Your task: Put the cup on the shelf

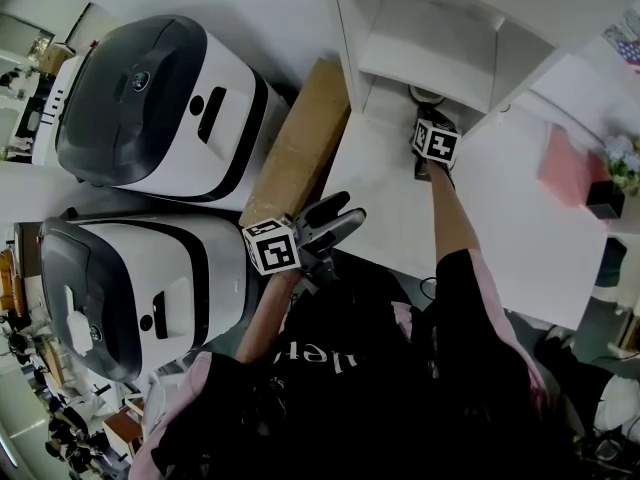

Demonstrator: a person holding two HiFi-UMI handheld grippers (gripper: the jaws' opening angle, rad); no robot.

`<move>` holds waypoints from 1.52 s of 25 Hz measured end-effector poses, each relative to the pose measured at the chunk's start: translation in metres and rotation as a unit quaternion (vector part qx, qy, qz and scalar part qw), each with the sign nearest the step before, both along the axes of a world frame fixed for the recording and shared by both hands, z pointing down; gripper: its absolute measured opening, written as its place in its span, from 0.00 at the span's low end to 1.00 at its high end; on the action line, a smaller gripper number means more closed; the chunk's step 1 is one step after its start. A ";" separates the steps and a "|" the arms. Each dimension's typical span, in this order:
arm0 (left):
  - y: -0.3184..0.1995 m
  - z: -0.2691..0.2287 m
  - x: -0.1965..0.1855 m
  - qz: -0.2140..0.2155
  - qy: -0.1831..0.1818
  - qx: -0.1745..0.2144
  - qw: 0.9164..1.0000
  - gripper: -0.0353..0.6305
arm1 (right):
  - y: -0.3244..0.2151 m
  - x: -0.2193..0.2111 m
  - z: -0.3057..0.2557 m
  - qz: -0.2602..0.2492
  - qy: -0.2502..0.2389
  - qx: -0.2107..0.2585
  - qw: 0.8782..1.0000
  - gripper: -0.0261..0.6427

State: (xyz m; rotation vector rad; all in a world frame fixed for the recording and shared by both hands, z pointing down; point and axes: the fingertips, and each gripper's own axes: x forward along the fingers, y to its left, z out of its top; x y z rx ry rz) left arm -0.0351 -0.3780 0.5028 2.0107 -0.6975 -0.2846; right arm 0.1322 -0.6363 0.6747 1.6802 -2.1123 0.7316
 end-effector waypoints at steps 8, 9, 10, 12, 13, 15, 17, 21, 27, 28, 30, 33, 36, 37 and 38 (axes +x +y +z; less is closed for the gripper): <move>0.007 -0.006 -0.004 -0.001 0.002 0.009 1.000 0.63 | 0.018 0.003 -0.012 0.012 -0.005 -0.009 1.000 0.21; 0.008 -0.007 -0.005 -0.001 0.004 0.011 1.000 0.63 | 0.023 0.003 -0.016 0.011 -0.005 -0.004 1.000 0.21; 0.009 -0.008 -0.006 0.000 0.005 0.014 1.000 0.63 | 0.027 0.001 -0.021 0.008 -0.003 0.002 1.000 0.21; 0.011 -0.012 -0.008 0.000 0.008 0.019 1.000 0.63 | 0.039 -0.002 -0.032 -0.002 -0.001 0.015 1.000 0.21; 0.013 -0.014 -0.009 0.000 0.010 0.022 1.000 0.63 | 0.047 -0.003 -0.039 -0.005 -0.001 0.021 1.000 0.21; 0.016 -0.018 -0.012 0.000 0.014 0.027 1.000 0.63 | 0.065 -0.007 -0.056 -0.009 -0.007 0.036 0.999 0.21; 0.019 -0.022 -0.015 0.001 0.015 0.034 0.999 0.62 | 0.086 -0.012 -0.076 -0.014 -0.018 0.049 0.999 0.21; 0.030 -0.033 -0.020 0.013 0.020 0.051 0.998 0.62 | 0.139 -0.028 -0.116 -0.022 -0.060 0.070 0.995 0.21; 0.065 -0.046 -0.029 0.044 0.028 0.071 0.996 0.62 | 0.229 -0.064 -0.162 -0.044 -0.101 0.094 0.989 0.21; 0.072 -0.046 -0.031 0.050 0.025 0.075 0.996 0.62 | 0.244 -0.070 -0.167 -0.046 -0.106 0.096 0.989 0.21; 0.089 -0.046 -0.036 0.064 0.014 0.087 0.994 0.62 | 0.274 -0.080 -0.175 -0.048 -0.112 0.100 0.988 0.21; 0.116 -0.049 -0.045 0.079 -0.003 0.105 0.991 0.62 | 0.316 -0.096 -0.186 -0.047 -0.118 0.108 0.986 0.21; 0.145 -0.050 -0.059 0.088 -0.018 0.123 0.988 0.61 | 0.358 -0.115 -0.196 -0.048 -0.126 0.119 0.984 0.21; 0.154 -0.050 -0.063 0.091 -0.022 0.128 0.987 0.61 | 0.371 -0.121 -0.199 -0.049 -0.128 0.123 0.983 0.20; 0.163 -0.050 -0.067 0.093 -0.026 0.133 0.986 0.61 | 0.384 -0.127 -0.202 -0.049 -0.130 0.126 0.982 0.20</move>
